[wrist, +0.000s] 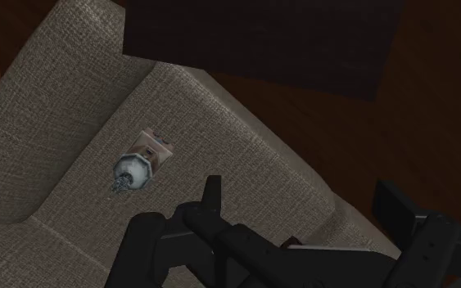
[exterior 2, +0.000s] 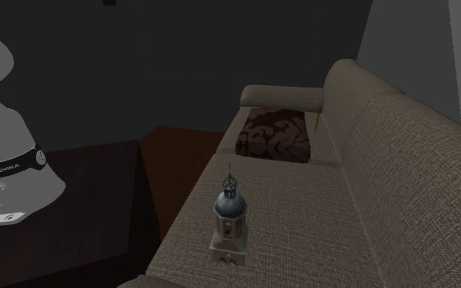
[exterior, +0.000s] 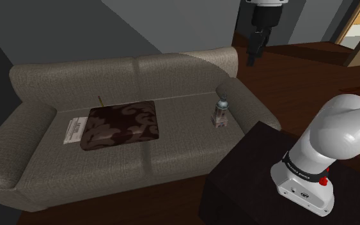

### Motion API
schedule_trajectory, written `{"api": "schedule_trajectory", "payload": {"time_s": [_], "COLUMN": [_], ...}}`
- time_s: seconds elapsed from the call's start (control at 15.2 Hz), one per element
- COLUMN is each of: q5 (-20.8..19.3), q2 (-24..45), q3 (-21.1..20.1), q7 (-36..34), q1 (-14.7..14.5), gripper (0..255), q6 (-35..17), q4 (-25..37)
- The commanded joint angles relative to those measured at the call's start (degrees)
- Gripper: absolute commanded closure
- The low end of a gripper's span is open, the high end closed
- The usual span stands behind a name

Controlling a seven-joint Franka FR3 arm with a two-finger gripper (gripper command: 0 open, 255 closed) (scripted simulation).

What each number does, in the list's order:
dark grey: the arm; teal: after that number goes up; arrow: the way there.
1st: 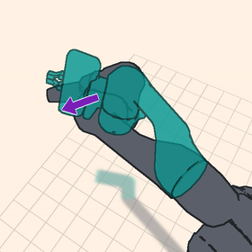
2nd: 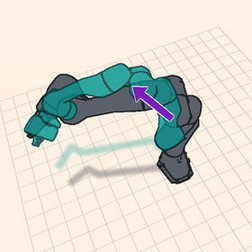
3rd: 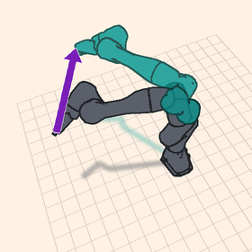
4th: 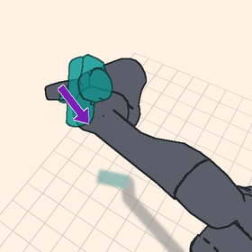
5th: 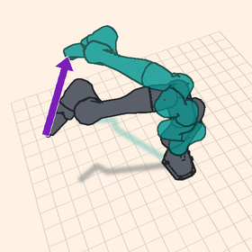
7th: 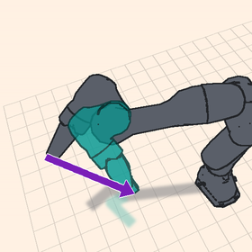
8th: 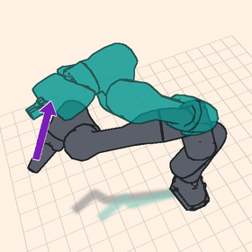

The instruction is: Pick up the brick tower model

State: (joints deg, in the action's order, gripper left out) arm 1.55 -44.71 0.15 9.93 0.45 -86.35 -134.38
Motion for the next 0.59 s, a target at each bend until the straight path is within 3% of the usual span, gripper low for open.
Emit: {"api": "schedule_trajectory", "payload": {"time_s": [0.0,0.53], "q5": [0.00,1.22], "q2": [0.00,15.49], "q3": [0.00,2.31], "q7": [0.00,-6.07], "q1": [0.00,4.12], "gripper": [0,0], "q6": [0.00,-10.63], "q4": [0.00,0.99]}}
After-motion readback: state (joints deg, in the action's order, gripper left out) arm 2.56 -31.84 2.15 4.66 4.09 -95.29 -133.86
